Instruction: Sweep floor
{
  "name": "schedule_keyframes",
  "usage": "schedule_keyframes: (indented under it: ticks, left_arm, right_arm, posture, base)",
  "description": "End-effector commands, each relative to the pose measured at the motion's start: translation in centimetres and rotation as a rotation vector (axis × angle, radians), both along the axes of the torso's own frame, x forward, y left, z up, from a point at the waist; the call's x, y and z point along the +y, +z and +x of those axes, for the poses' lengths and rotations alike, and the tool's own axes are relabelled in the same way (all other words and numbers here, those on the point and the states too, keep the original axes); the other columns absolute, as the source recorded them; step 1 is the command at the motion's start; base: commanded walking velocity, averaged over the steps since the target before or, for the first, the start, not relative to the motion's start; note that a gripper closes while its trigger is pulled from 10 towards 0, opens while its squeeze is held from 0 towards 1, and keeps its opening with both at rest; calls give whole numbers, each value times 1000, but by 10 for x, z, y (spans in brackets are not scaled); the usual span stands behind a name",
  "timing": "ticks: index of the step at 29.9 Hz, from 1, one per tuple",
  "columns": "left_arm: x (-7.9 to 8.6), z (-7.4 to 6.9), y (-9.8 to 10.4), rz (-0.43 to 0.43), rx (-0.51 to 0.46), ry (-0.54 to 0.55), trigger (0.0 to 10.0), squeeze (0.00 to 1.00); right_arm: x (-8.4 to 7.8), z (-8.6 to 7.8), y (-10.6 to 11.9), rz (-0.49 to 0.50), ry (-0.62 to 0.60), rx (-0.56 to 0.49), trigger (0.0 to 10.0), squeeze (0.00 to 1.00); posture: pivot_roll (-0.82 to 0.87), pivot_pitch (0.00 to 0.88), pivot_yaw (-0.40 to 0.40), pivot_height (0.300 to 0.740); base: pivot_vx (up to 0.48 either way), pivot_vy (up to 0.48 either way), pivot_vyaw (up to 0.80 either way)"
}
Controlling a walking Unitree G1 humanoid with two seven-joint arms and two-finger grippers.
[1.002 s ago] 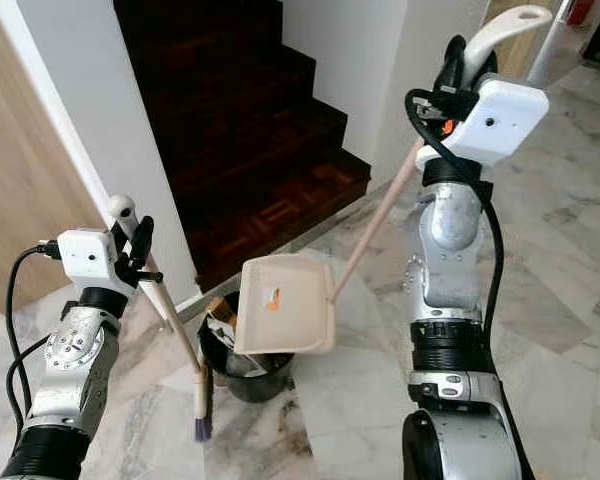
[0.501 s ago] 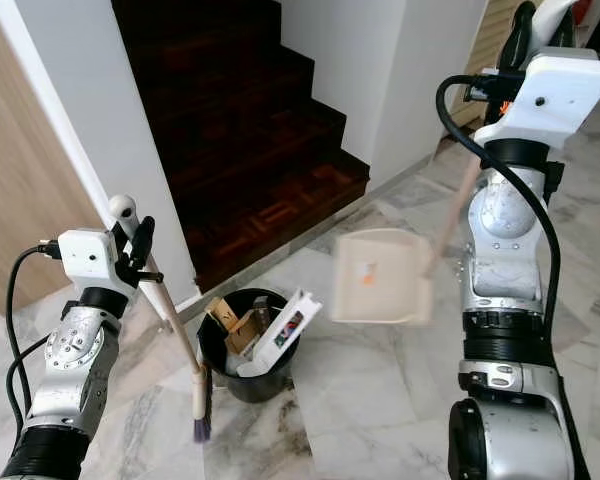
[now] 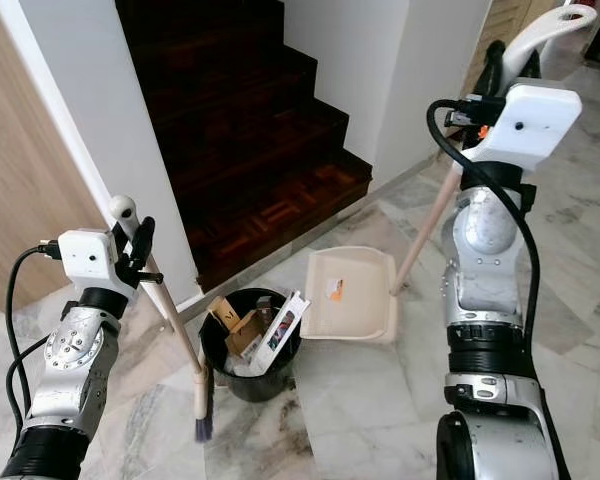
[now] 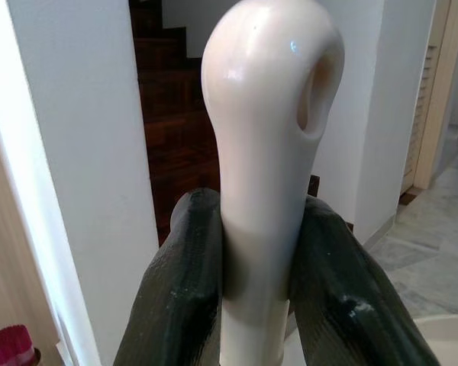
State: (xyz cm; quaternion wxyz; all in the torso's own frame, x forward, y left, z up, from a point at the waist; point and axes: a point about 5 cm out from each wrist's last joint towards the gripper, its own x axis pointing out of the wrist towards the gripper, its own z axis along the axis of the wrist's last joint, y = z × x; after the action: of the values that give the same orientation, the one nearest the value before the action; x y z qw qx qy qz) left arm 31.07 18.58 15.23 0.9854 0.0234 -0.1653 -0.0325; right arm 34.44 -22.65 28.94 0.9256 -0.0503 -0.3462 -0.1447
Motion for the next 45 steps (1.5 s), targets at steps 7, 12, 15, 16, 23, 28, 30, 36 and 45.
schedule_keyframes:
  ticks: [7,12,15,16,23,28,30,36,45]
  left_arm:
    - [-4,1,9,2,-48,-19,10000,0]
    - [-3,1,9,4,-46,-17,10000,0]
    - [-3,1,9,3,-45,-17,10000,0]
    - [-3,1,9,3,-44,-18,10000,0]
    - [-3,0,9,5,-44,-19,10000,0]
    - [-3,0,9,7,-42,-20,10000,0]
    - [-4,0,9,6,-41,-22,10000,0]
    - [-6,1,7,22,-34,-29,10000,0]
    - [-4,-1,8,32,-44,-12,10000,0]
  right_arm:
    - [-26,-9,16,6,-108,-59,10000,0]
    - [-31,-10,23,29,-132,-83,10000,0]
    - [-31,-7,22,98,-79,-70,10000,0]
    - [-30,-7,21,115,-64,-69,10000,0]
    - [-36,-8,18,194,-42,-77,10000,0]
    - [-40,-8,18,210,-47,-70,10000,0]
    - [-40,-8,16,205,-49,-61,10000,0]
    - [-25,-6,2,116,-47,-13,10000,0]
    - [6,1,-22,128,79,70,10000,0]
  posture:
    - [36,21,-19,740]
    - [36,22,-18,740]
    - [33,21,-17,740]
    - [33,21,-17,740]
    - [36,22,-15,740]
    - [34,23,-14,740]
    - [35,23,-14,740]
    - [35,25,-13,740]
    - [39,34,-14,740]
  base:
    - [0,0,0]
    - [0,0,0]
    - [0,0,0]
    - [0,0,0]
    - [0,0,0]
    - [0,0,0]
    - [0,0,0]
    - [0,0,0]
    - [0,0,0]
